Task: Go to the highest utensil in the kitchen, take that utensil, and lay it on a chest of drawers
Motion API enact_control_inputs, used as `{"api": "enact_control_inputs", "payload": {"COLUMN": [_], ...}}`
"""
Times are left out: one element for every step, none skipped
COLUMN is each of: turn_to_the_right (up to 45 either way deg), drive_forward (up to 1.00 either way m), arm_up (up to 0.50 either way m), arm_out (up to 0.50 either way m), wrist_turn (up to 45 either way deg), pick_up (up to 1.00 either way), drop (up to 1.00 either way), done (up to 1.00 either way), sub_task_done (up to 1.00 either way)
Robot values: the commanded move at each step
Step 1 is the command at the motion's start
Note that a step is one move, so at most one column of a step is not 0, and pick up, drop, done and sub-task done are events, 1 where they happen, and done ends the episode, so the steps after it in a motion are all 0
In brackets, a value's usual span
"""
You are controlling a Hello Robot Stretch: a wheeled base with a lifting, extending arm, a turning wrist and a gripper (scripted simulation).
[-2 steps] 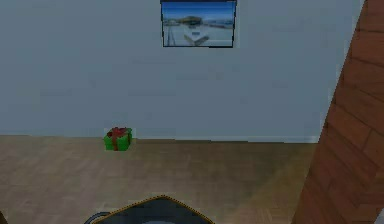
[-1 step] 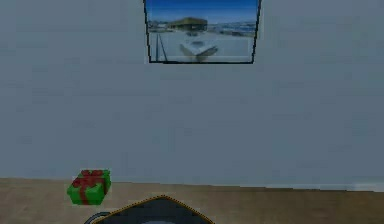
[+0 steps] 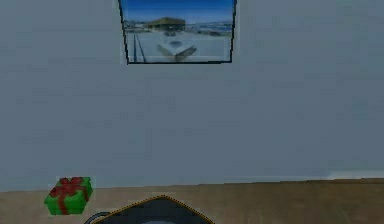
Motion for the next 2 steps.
{"api": "enact_control_inputs", "payload": {"turn_to_the_right": [0.0,45.0], "drive_forward": [0.3,0.0], "arm_up": [0.0,0.0], "arm_out": [0.0,0.0], "wrist_turn": [0.0,0.0], "pick_up": [0.0,0.0], "drop": [0.0,0.0], "done": [0.0,0.0], "sub_task_done": [0.0,0.0]}}
